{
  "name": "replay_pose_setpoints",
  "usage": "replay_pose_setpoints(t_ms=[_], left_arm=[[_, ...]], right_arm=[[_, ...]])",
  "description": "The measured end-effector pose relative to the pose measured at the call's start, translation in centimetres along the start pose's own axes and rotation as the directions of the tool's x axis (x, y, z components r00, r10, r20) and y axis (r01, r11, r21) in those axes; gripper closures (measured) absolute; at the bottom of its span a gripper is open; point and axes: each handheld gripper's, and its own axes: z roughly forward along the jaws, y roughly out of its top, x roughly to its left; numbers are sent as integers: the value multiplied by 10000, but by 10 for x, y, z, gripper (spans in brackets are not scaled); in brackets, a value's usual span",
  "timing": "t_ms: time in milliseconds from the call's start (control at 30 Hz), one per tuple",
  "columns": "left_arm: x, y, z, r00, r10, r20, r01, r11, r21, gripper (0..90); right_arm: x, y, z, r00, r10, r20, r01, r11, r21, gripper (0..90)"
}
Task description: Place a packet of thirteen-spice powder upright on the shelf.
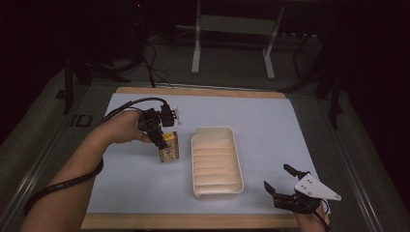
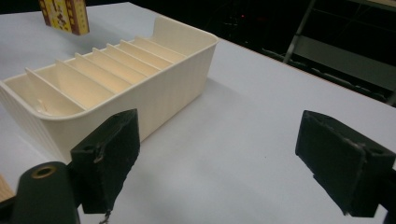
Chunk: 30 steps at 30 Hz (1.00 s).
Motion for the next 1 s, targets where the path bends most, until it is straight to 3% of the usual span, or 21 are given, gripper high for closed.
replay_pose_setpoints(t_ms=[200,333,433,633,700,800,1000], left_arm=[[-6,7,-15,9996,269,-69,-270,9995,-176,671],[-12,13,-26,9979,462,-463,-482,9979,-444,672],[-14,18,-34,9975,578,-409,-609,9950,-790,672],[-17,27,-39,9956,820,-458,-862,9913,-993,672],[-18,30,-40,9940,890,-636,-962,9879,-1212,673],[-18,35,-41,9935,1008,-521,-1081,9803,-1650,673],[-13,42,-38,9912,1176,-609,-1277,9706,-2041,673]], right_arm=[[0,0,0,10000,-27,-23,27,10000,32,139],[0,0,0,10000,15,-6,-15,10000,34,140],[0,0,1,10000,-3,-7,3,10000,45,140],[-1,0,1,10000,-11,-53,11,10000,34,140],[-1,0,1,10000,28,-55,-28,10000,16,140],[-2,-1,1,9999,90,-80,-90,10000,29,140],[-2,-1,0,9999,105,-79,-106,9999,-20,140]])
